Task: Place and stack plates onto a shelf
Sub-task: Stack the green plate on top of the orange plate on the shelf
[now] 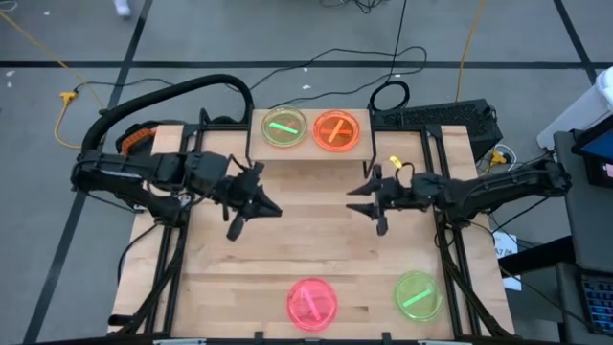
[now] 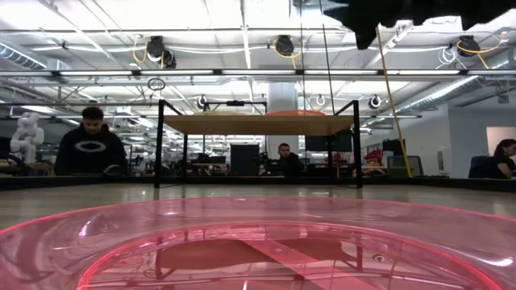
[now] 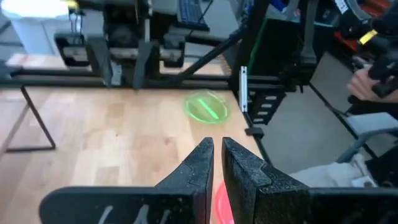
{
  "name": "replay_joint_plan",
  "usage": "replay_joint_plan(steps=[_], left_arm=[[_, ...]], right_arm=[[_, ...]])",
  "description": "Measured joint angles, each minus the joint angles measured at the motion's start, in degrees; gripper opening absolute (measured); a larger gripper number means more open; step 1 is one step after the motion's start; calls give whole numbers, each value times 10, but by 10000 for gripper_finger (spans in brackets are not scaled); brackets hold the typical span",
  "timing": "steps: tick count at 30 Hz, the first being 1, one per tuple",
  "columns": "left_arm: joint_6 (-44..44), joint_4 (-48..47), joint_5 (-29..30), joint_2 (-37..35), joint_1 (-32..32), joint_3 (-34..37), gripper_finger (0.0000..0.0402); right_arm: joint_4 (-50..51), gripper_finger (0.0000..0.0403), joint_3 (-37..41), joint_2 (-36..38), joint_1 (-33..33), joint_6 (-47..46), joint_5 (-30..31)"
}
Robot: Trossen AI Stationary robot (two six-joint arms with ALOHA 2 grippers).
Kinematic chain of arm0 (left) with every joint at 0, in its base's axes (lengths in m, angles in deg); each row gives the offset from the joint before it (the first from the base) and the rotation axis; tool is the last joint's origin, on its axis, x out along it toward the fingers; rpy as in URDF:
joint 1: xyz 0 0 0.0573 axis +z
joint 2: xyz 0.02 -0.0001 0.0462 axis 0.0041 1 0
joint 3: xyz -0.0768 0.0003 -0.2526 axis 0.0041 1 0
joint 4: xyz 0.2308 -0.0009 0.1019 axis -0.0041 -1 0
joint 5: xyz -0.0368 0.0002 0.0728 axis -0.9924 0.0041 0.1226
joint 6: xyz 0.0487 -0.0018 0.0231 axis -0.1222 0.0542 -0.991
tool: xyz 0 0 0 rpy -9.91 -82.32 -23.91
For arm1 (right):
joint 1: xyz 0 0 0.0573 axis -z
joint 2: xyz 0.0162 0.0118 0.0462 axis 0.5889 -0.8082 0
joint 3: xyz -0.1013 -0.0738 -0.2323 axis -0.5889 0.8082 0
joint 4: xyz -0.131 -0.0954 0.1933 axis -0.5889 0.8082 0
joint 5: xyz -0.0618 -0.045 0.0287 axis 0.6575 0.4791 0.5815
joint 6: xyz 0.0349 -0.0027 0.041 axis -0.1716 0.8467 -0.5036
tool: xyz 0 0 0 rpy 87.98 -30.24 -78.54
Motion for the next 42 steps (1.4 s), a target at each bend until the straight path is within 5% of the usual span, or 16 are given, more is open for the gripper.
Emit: replay_joint_plan(steps=[13, 19, 29, 35, 42], left_arm=[[-27, 7, 70, -13, -48, 9, 37], [-42, 155, 70, -62, -59, 139, 37], [10, 338, 77, -146, -33, 326, 37], [20, 373, 77, -153, -33, 349, 37], [40, 375, 76, -148, -36, 350, 37]], right_arm=[[443, 148, -98, -5, -70, -149, 0], [555, 148, -98, -17, -111, -274, 0], [585, 148, -104, -126, -183, -359, -169], [607, 148, -119, -207, -251, -377, -236], [623, 148, -119, -252, -293, -355, -242]])
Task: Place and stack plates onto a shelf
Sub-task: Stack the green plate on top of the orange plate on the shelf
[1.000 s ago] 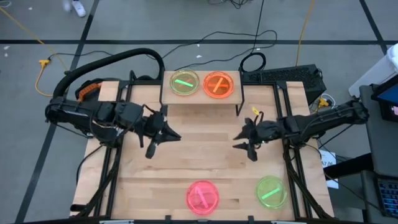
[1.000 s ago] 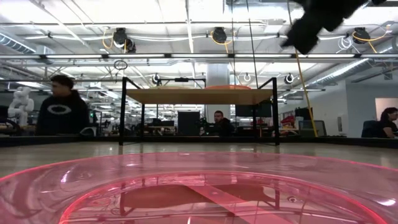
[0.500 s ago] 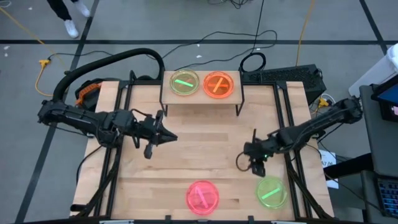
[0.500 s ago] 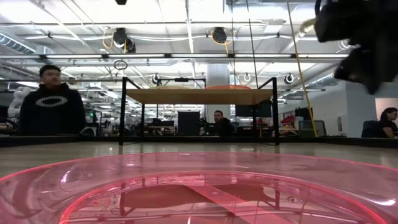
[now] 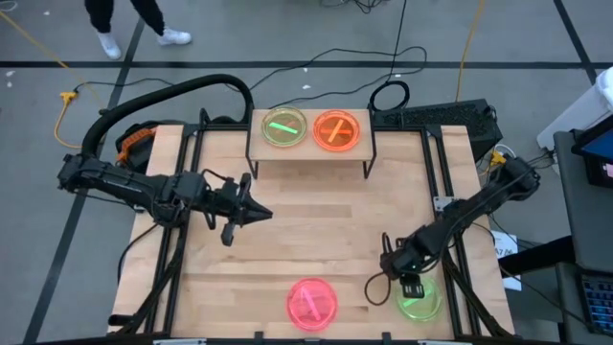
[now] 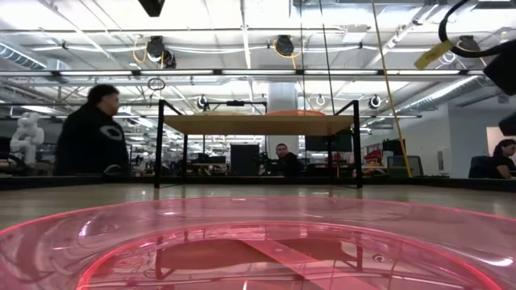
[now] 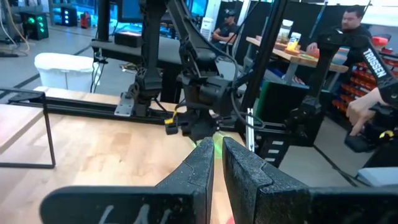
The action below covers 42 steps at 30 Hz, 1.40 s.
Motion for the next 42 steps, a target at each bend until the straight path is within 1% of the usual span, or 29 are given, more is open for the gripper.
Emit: replay_joint_plan(steps=[7, 14, 17, 18, 20, 23, 26, 29, 32, 35, 38, 42], left_arm=[[3, 3, -1, 0, -3, 0, 37], [3, 3, -1, 0, -3, 0, 37], [4, 3, -1, 0, -3, 0, 37], [6, 3, -1, 0, -3, 0, 37], [6, 3, -1, 0, -3, 0, 37], [6, 3, -1, 0, -3, 0, 37], [6, 3, -1, 0, -3, 0, 37], [5, 3, -1, 0, -3, 0, 37], [4, 3, -1, 0, -3, 0, 37], [4, 4, -1, 0, -3, 0, 37], [4, 5, -1, 0, -3, 0, 37], [4, 5, -1, 0, -3, 0, 37]], right_arm=[[6, 148, 0, -28, 6, 3, 1], [51, 148, 1, -28, 20, 10, 16], [43, 144, 12, -28, 20, 13, 12], [36, 140, 19, -28, 20, 13, 2], [23, 129, 34, -28, 20, 8, -15], [4, 105, 53, -27, 20, 2, -22], [-4, 73, 62, -26, 24, 1, -21], [-21, 39, 65, -27, 41, 3, -18], [-66, 14, 63, -27, 69, 1, 2], [-112, 3, 64, -27, 104, 0, 23], [-156, 6, 64, -28, 142, -2, 53], [-174, 20, 63, -28, 195, -5, 129]])
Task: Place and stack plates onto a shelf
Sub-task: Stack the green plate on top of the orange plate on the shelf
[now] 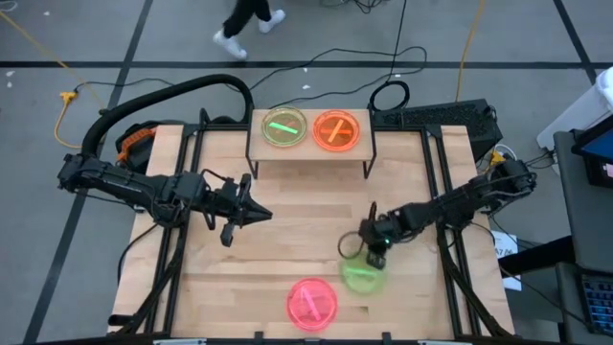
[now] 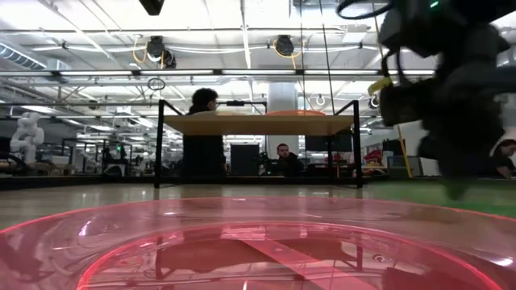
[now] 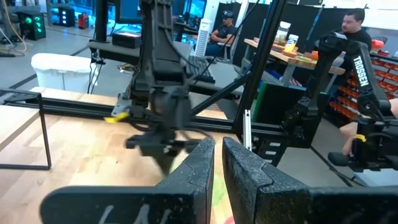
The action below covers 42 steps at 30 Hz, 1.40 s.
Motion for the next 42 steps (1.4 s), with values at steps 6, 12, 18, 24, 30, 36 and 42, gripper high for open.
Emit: replay_joint_plan(steps=[6, 12, 18, 24, 30, 36, 42], left_arm=[[0, 0, 0, 0, 0, 0, 37], [0, 1, 0, 0, 0, 0, 37], [-3, 3, 0, 0, 2, -1, 37], [-7, 4, 2, 0, 3, -1, 37], [-10, 4, 8, 0, 3, -1, 37], [-9, 4, 8, 0, 3, -1, 37], [-9, 4, 9, 0, 3, -1, 37]], right_arm=[[5, 63, -11, -1, 75, 97, 18], [29, 127, -40, 31, 107, 173, 10], [28, 158, -67, 115, 62, 237, 11], [-35, 146, -70, 124, -91, 235, 80], [-17, 146, -69, 44, -207, 183, 161], [-13, 148, -69, -23, -258, 152, 162], [14, 148, -69, -53, -272, 161, 208]])
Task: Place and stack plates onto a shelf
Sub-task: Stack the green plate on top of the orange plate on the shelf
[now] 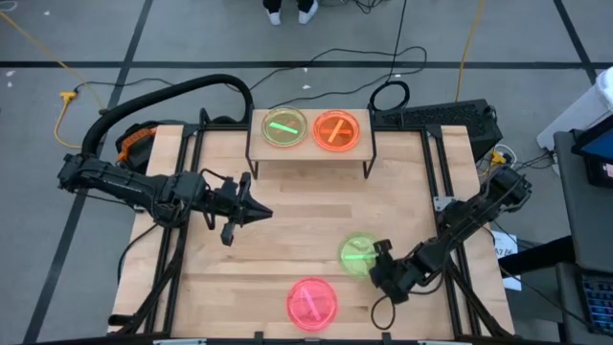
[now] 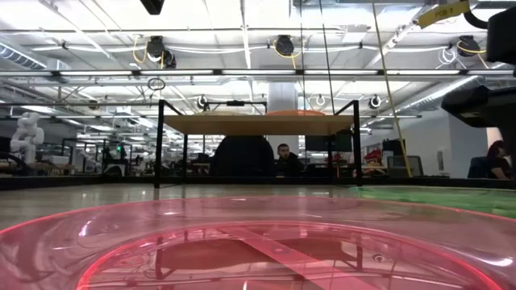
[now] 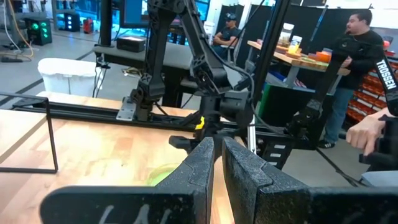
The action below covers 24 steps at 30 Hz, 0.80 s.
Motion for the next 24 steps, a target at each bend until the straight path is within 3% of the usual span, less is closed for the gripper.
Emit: replay_joint_plan(steps=[6, 14, 24], left_arm=[[5, 0, 0, 0, 0, 0, 37], [6, -3, 0, 0, 0, 0, 37], [11, -9, 0, 0, 0, 0, 37]], right_arm=[[39, 141, 0, -2, -2, 22, 56], [55, 121, 0, -2, -2, 40, 70], [17, 77, -3, -71, -7, 59, 89]])
